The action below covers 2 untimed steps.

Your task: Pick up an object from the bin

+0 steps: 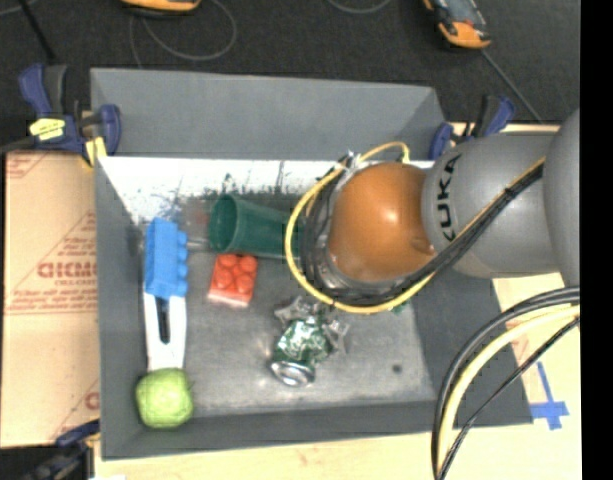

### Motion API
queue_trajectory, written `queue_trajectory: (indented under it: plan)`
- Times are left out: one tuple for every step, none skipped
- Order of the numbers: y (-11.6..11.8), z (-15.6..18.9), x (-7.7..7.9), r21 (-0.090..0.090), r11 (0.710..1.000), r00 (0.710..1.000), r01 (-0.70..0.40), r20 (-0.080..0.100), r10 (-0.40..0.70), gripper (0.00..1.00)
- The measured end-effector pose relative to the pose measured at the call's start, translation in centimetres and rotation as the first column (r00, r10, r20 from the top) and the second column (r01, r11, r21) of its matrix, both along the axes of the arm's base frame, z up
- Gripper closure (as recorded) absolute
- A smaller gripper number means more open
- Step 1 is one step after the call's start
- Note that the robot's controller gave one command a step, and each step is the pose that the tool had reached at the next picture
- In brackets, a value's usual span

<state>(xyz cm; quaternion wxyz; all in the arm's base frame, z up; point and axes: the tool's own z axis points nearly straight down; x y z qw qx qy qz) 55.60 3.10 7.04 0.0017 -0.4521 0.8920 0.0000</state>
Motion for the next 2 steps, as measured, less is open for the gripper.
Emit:
queue_trajectory:
  plan:
    - [0.0, 0.4, -0.1, -0.001, 1.000, 1.000, 0.001, -0.004, -0.001, 1.00]
    - [0.0, 2.0, -0.3, -0.001, 1.000, 1.000, 0.002, -0.010, -0.002, 1.00]
